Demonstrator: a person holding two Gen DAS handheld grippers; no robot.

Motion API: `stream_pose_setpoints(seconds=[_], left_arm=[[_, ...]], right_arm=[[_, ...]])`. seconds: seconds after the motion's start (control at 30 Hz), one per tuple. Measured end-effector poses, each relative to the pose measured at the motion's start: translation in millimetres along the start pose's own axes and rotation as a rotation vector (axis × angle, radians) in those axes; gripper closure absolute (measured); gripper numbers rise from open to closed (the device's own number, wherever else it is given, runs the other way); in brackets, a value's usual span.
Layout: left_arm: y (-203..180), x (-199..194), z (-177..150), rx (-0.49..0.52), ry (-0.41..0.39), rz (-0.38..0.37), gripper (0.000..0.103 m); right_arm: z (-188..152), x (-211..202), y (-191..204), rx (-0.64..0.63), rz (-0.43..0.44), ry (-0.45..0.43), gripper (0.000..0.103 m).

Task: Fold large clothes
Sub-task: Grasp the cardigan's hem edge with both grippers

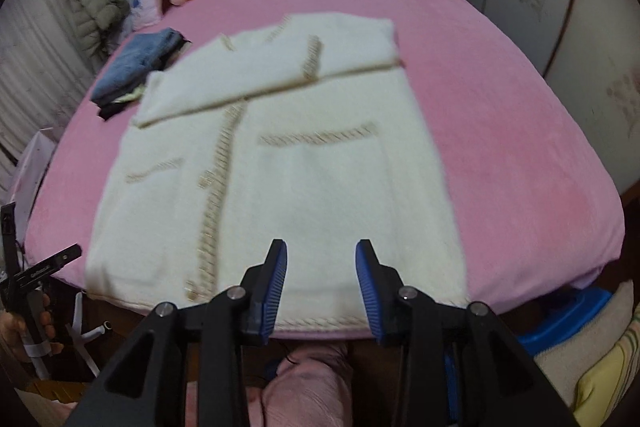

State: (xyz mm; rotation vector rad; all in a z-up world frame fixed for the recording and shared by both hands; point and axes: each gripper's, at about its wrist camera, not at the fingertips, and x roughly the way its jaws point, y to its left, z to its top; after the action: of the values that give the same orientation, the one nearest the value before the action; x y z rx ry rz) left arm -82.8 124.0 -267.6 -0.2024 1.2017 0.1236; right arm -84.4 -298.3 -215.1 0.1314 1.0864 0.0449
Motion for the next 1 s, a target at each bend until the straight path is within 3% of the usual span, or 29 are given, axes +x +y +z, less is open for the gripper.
stream_pose_setpoints(seconds=[0.3,0.43,1.0], left_arm=[[8.1,43.5,-15.8,0.025,0.074,0.026,0.011],[11.6,48.6,-17.7,0.011,0.084,0.002,0.011],[15.5,66.4,-24.2,-0.03,0.111,-0.076,0.011]], right_arm=[[-20.6,38.4,-75.8,0.134,-0.094,0.085,0.067],[-28.2,45.2,-99.6,0.205,-0.087,0.096,0.067],[-30.5,90.0,-111.8,0.183,-0.025,0.205,0.064]])
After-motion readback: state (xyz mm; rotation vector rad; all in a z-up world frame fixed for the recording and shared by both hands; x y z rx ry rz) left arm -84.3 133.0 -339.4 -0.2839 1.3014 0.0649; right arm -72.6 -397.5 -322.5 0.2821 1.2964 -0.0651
